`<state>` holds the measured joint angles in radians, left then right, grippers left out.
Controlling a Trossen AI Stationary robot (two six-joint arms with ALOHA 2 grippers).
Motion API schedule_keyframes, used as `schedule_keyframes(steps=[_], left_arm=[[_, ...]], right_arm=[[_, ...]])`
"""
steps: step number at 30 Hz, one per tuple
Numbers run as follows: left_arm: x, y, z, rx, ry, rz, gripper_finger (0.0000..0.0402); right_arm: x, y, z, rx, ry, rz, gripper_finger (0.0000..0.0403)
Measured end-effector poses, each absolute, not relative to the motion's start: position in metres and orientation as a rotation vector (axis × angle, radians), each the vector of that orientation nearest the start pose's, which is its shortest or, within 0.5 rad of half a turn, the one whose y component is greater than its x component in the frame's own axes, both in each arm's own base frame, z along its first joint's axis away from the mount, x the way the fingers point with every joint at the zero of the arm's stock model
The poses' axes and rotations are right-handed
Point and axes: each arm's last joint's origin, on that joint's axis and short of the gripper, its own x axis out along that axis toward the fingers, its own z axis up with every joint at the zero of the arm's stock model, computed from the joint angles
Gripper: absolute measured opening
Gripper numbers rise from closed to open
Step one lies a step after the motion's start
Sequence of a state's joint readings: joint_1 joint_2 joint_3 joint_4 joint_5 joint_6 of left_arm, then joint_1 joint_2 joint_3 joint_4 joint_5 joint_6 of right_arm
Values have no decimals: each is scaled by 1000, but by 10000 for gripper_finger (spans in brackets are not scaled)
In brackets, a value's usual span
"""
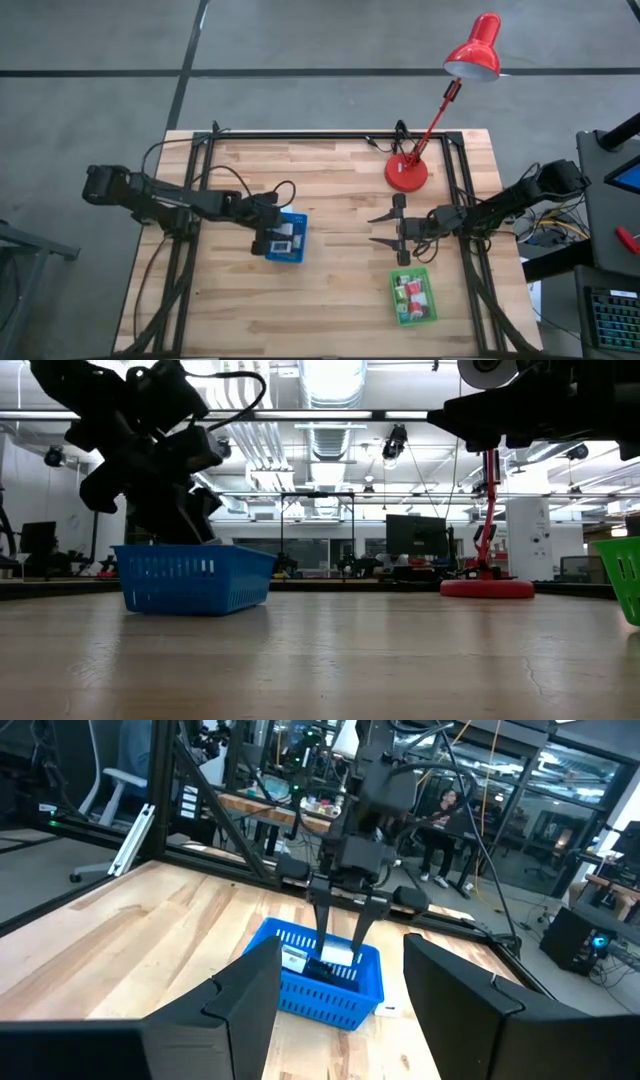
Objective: Pick & Place Office items
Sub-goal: Put the white digital clock into the blue bin
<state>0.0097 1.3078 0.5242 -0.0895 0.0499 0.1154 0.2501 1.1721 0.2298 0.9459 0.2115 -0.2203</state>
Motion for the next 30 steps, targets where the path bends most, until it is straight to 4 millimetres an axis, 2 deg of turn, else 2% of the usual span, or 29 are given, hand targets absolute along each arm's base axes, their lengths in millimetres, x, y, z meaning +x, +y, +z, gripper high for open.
schedule_keyframes(steps=[9, 14, 20, 26, 30], left_arm=[[241, 0, 142, 76, 944, -104, 148], [249, 0, 142, 71, 964, -114, 148], [250, 0, 144, 72, 969, -112, 150], [249, 0, 144, 64, 971, -108, 259], [249, 0, 144, 65, 968, -108, 290]], right_arm=[[201, 45, 184, -224, -7, 38, 203], [201, 45, 183, -226, 2, 34, 203], [202, 45, 183, -228, 10, 18, 203], [202, 44, 183, -231, 11, 14, 203], [202, 44, 183, -231, 11, 13, 203]])
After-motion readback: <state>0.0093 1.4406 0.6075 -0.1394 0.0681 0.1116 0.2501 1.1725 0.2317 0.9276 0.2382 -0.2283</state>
